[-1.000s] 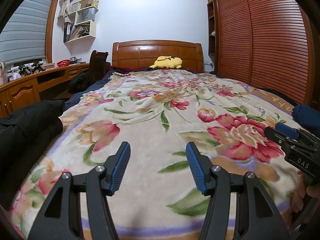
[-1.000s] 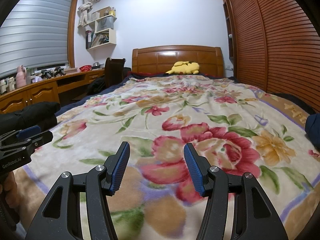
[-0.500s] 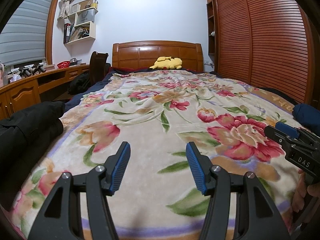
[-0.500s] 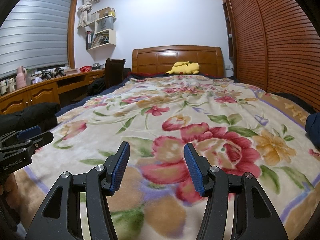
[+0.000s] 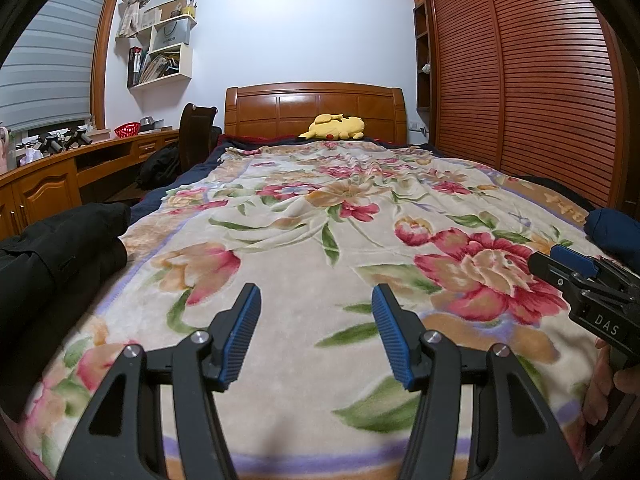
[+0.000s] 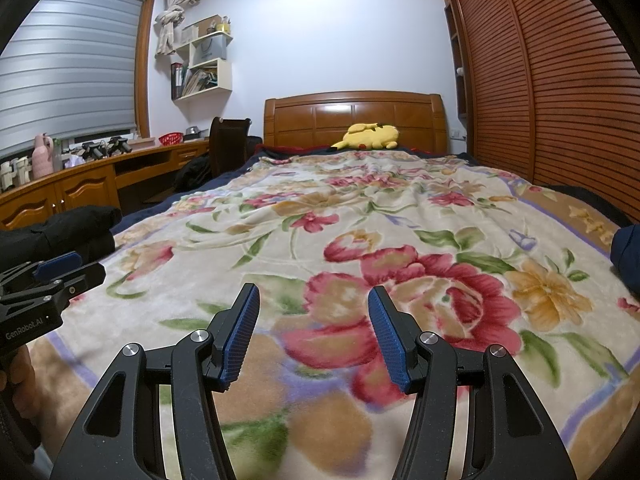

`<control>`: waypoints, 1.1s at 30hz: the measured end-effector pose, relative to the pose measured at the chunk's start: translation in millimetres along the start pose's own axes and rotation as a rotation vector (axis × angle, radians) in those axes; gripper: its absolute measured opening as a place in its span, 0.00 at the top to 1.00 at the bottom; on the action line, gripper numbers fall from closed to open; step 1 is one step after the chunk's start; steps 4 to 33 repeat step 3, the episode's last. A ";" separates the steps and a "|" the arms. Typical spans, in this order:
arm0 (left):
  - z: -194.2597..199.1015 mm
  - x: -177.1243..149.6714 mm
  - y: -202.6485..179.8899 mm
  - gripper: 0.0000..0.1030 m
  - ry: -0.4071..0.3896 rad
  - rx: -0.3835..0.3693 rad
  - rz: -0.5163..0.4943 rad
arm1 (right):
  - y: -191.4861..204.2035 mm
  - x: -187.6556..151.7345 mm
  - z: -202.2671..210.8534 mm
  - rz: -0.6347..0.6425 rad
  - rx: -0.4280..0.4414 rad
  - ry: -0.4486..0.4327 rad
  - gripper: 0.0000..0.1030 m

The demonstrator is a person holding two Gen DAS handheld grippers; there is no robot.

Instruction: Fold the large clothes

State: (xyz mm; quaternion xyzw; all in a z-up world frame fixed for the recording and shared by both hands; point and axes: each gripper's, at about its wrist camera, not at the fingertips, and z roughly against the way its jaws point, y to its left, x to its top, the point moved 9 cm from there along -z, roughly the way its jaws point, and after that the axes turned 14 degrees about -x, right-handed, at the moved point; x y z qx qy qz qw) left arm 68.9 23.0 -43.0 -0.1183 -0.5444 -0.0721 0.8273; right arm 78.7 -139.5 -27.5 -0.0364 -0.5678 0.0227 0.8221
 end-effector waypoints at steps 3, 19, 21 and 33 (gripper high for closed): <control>0.1 -0.1 0.0 0.45 0.000 0.000 -0.001 | -0.1 -0.1 -0.1 0.000 0.001 0.000 0.44; 0.1 -0.1 0.0 0.45 0.000 0.000 -0.001 | -0.1 -0.1 -0.1 0.000 0.001 0.000 0.44; 0.1 -0.1 0.0 0.45 0.000 0.000 -0.001 | -0.1 -0.1 -0.1 0.000 0.001 0.000 0.44; 0.1 -0.1 0.0 0.45 0.000 0.000 -0.001 | -0.1 -0.1 -0.1 0.000 0.001 0.000 0.44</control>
